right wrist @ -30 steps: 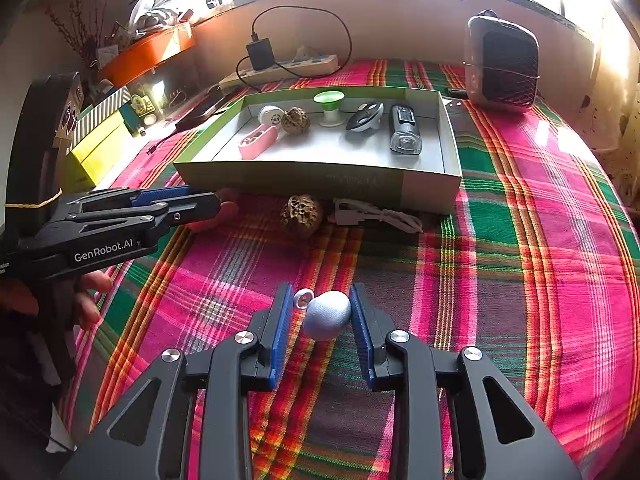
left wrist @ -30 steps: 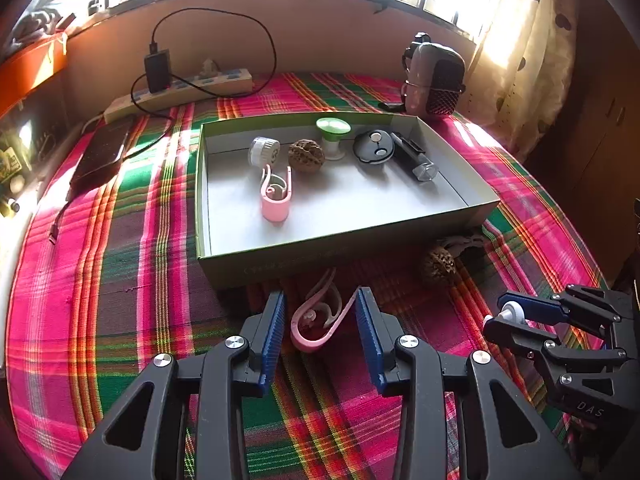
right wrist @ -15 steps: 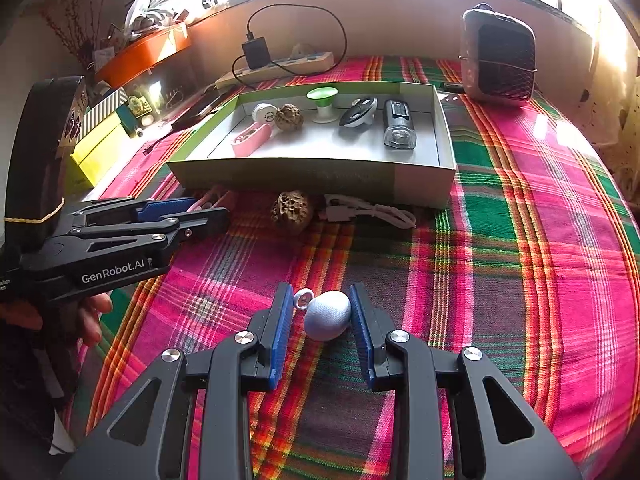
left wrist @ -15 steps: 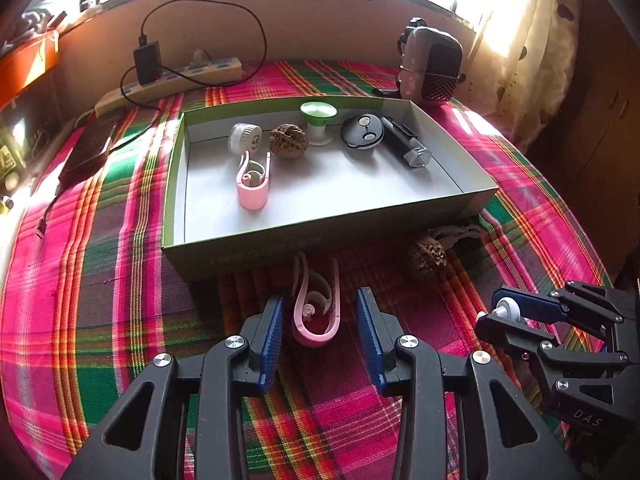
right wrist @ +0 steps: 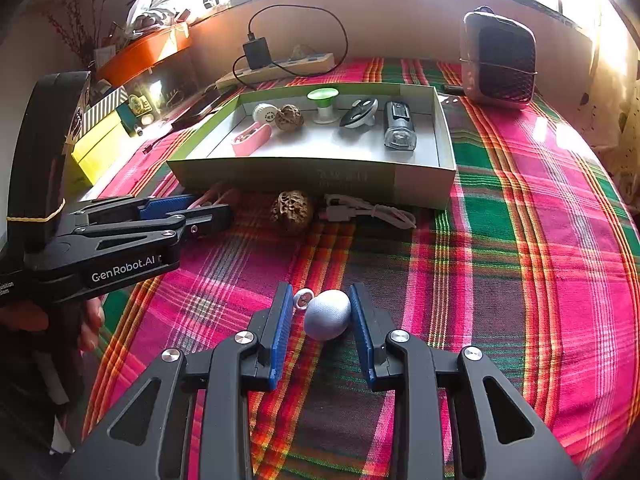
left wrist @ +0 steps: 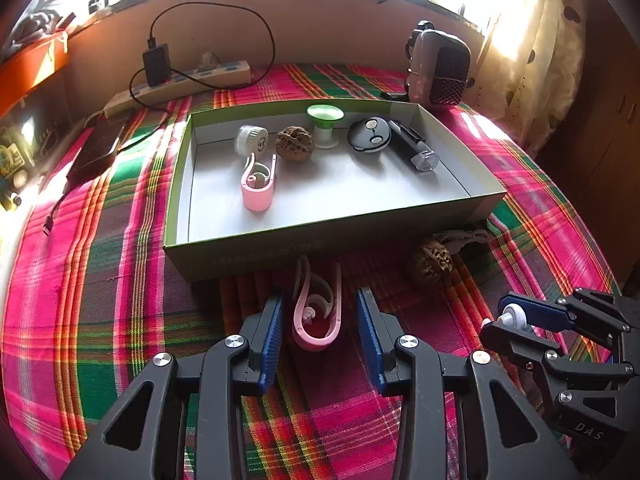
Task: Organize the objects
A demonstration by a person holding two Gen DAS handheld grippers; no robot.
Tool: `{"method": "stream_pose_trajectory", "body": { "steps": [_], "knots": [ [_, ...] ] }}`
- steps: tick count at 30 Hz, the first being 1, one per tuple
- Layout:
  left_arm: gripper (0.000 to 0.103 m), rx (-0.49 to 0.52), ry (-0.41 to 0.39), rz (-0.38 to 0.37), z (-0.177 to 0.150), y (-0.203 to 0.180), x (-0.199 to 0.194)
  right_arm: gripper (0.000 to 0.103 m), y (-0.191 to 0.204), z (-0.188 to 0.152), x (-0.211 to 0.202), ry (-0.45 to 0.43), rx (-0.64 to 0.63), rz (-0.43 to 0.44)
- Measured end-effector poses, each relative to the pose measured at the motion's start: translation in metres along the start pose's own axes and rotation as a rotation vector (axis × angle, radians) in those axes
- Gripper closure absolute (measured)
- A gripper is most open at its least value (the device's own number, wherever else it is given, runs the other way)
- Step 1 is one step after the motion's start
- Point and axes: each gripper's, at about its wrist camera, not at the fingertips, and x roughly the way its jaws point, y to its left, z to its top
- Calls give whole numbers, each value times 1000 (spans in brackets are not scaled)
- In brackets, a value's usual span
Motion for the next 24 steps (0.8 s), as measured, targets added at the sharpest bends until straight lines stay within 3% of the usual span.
{"method": "stream_pose_trajectory", "body": {
  "steps": [5,13,24],
  "knots": [
    [70,-1,-8,4,-2,0,-1,73,1,0,0,-2,-3,-6],
    [81,7,-12,32,-3,1,-2,73,2,0,0,-3,-5,-11],
    [81,14,-15,38,-4,0,-2,73,2,0,0,-3,-5,-10]
  ]
}}
